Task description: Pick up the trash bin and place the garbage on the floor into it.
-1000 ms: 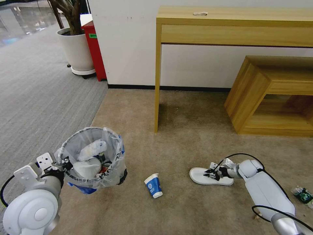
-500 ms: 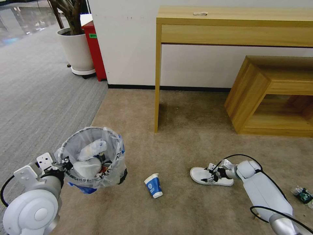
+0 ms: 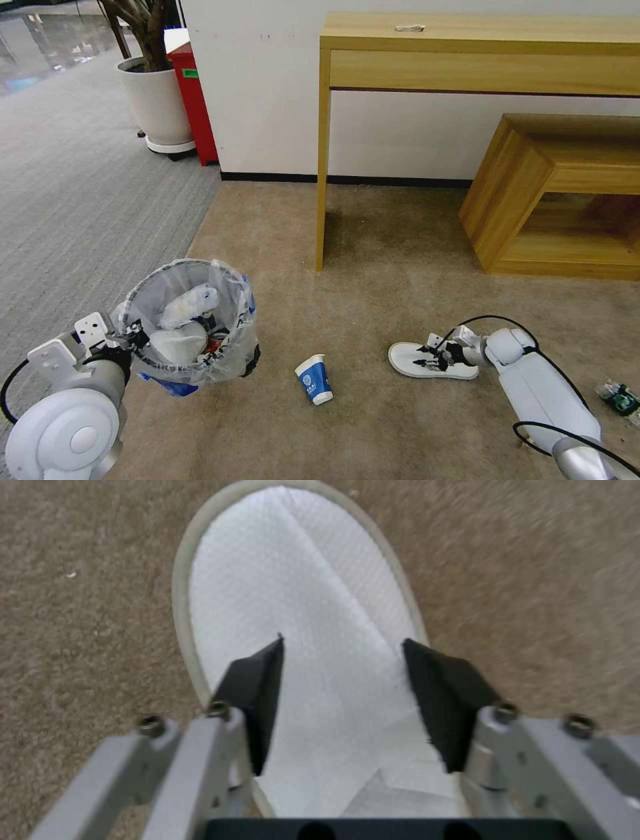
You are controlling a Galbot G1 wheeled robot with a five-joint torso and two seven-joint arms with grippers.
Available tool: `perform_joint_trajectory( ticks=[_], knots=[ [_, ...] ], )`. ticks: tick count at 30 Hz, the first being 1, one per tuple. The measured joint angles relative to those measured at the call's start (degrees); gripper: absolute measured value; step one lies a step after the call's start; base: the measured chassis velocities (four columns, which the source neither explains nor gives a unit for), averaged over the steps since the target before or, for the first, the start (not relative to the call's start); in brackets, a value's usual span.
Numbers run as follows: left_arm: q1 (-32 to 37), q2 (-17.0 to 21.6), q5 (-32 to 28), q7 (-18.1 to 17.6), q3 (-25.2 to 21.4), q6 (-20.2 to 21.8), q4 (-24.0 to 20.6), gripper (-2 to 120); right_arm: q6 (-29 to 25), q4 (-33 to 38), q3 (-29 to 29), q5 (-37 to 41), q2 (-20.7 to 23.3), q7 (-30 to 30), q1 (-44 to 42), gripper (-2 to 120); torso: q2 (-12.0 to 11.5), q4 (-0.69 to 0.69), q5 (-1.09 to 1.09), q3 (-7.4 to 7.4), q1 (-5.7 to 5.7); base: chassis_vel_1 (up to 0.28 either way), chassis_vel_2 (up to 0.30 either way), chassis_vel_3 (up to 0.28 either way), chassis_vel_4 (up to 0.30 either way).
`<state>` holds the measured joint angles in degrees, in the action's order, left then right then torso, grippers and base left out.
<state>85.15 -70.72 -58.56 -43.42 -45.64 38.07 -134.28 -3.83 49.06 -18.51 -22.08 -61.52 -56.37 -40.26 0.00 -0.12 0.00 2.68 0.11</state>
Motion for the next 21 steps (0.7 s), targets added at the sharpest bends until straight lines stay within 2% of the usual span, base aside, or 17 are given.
perform_joint_trajectory(
  ticks=[1, 3, 5, 9, 12, 21],
  knots=[
    [0.01, -0.14, 0.11, 0.0, 0.02, 0.0, 0.0, 1, -0.2, 0.85, 0.08, 0.63, 0.53, -0.26, 0.0, 60, 0.0, 0.0, -0.01, 0.0, 0.0, 0.0, 0.0, 0.0, 0.0],
    [0.01, -0.17, 0.14, 0.0, 0.03, 0.0, 0.0, 1, -0.24, 0.96, 0.09, 0.74, 0.64, -0.33, 0.04, 63, 0.0, 0.0, -0.01, 0.0, 0.0, 0.0, 0.0, 0.0, 0.0],
    [0.02, -0.27, 0.22, -0.01, 0.12, 0.0, 0.0, 1, -0.5, 0.99, 0.11, 0.89, 1.05, -0.57, 0.38, 72, 0.0, 0.0, 0.0, 0.0, 0.0, 0.0, 0.0, 0.0, 0.0],
    [0.0, -0.26, 0.23, -0.01, 0.12, -0.01, 0.04, 1, -0.79, 0.96, 0.11, 0.89, 1.27, -0.72, 0.54, 75, 0.0, 0.0, 0.0, 0.0, 0.0, 0.0, 0.0, 0.0, 0.0],
    [-0.1, -0.24, 0.24, 0.0, 0.16, 0.0, 0.18, 1, -1.06, 0.65, 0.1, 0.82, 1.31, -0.81, 0.74, 82, 0.0, 0.0, 0.0, 0.0, 0.0, 0.0, 0.0, 0.0, 0.0],
    [-0.09, -0.3, 0.31, 0.04, 0.21, -0.01, 0.33, 1, -1.65, -0.83, 0.08, -0.36, 0.32, -1.27, 0.98, 82, 0.0, 0.0, 0.0, 0.0, 0.0, 0.0, 0.0, 0.0, 0.0]
  ],
)
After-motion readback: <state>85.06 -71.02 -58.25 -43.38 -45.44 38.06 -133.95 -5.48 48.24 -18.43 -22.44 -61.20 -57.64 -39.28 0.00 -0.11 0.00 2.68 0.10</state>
